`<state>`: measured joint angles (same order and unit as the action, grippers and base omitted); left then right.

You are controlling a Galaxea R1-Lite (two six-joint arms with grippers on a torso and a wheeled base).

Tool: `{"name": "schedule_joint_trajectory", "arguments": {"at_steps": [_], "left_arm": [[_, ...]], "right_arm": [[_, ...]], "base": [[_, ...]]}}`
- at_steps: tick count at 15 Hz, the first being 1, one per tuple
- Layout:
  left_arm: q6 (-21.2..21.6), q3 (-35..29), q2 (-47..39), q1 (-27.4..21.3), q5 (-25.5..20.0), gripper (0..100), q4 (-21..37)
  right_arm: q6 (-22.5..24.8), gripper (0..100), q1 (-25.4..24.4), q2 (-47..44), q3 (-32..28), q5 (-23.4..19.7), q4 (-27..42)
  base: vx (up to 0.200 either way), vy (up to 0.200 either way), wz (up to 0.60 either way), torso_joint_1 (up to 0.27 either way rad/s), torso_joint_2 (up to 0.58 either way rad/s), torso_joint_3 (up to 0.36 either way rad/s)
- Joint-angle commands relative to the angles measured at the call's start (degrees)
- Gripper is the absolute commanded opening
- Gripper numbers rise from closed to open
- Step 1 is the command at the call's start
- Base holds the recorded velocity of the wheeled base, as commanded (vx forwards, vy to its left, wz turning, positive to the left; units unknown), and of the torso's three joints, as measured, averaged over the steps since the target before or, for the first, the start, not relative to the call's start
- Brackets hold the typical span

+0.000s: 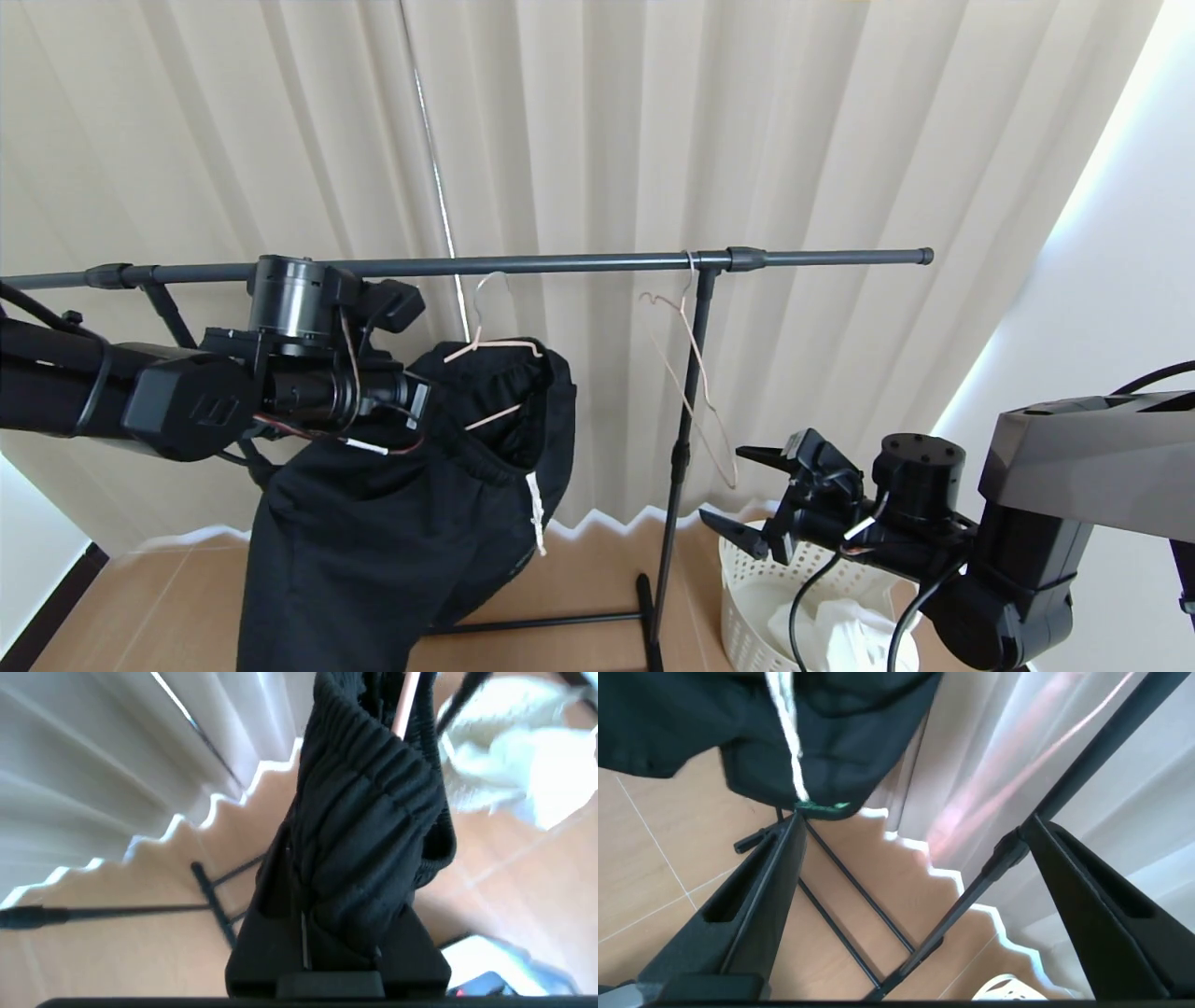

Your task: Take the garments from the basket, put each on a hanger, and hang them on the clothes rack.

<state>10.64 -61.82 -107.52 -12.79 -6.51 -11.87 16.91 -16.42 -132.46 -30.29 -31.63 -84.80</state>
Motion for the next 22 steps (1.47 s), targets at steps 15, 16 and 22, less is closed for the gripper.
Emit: {"name": "schedule_joint_trajectory", "arguments": {"at_steps": [15, 16, 22], "left_arm": [[-12.22, -17.9, -14.21, -1.98, 3.26, 0, -1.84], [-12.22, -17.81, -14.3, -2.07, 3.35, 0, -1.84], [-12.93, -17.11, -14.21, -2.07, 3.35, 100, -1.75]], "right_arm": [[0.05, 100, -0.01, -0.96, -0.29, -0.01, 0.07], [0.05, 100, -0.01, -0.96, -0.29, -0.01, 0.07], [0.05, 100, -0.01, -0.96, -0.29, -0.01, 0.07]], "base": [[0.0, 0.0, 0.0, 0.0, 0.0, 0.0], [0.0, 0.0, 0.0, 0.0, 0.0, 0.0], [0.0, 0.0, 0.0, 0.0, 0.0, 0.0]]}}
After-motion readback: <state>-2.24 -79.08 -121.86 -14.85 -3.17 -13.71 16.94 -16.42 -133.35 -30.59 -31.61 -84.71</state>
